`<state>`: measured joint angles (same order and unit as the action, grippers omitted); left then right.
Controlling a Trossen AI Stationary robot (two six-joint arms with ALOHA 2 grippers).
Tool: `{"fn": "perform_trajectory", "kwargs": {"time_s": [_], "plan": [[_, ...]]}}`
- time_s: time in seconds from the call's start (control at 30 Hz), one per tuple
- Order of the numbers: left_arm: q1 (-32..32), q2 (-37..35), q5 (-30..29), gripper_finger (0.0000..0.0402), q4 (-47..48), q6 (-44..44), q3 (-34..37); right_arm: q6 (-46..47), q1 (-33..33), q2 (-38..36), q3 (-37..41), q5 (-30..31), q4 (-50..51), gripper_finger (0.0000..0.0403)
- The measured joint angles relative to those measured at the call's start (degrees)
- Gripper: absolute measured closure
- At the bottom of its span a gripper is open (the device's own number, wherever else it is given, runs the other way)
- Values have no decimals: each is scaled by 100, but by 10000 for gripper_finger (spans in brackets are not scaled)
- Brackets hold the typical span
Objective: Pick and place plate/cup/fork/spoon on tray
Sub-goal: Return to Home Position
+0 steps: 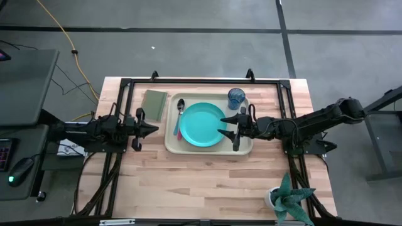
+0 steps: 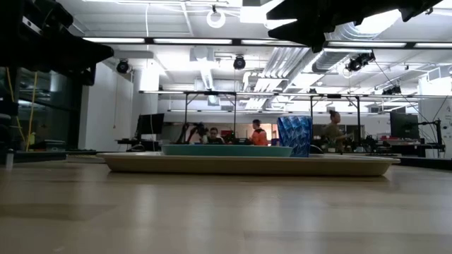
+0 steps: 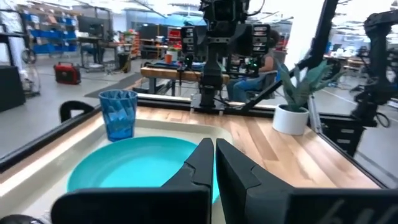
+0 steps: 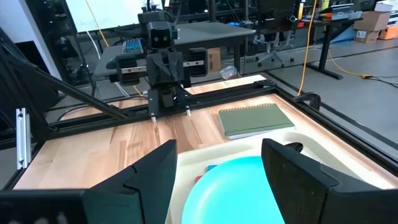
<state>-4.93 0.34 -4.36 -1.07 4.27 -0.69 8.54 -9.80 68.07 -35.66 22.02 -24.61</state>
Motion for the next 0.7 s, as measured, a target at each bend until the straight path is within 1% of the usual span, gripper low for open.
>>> {"fn": "perform_trajectory", "kwargs": {"time_s": [0.07, 0.23, 0.33, 0.43, 0.5, 0.57, 0.6, 0.63, 0.7], "plan": [[41, 0, -126, 402, -20, -23, 0, 15, 0, 0, 0, 0, 0, 176], [41, 0, -143, 401, -25, -38, 0, 131, 0, -21, 0, -2, 15, 176], [41, 0, -136, 401, -26, -39, 0, 147, 0, -147, 0, -2, 118, 193], [44, 0, -129, 401, -27, -39, 0, 207, 0, -461, 0, 60, 506, 243], [42, 0, -127, 401, -29, -39, 0, 334, 0, -778, 0, 150, 961, 296], [44, 0, -127, 401, -29, -39, 0, 437, 0, -1131, 6, 198, 1428, 359], [44, 0, -127, 401, -29, -39, 0, 444, 0, -1304, 38, 200, 1574, 380], [43, 0, -127, 401, -29, -39, 0, 450, 2, -1471, 88, 195, 1666, 390], [44, 0, -126, 401, -29, -39, 0, 482, 2, -1801, 232, 49, 1833, 381]]}}
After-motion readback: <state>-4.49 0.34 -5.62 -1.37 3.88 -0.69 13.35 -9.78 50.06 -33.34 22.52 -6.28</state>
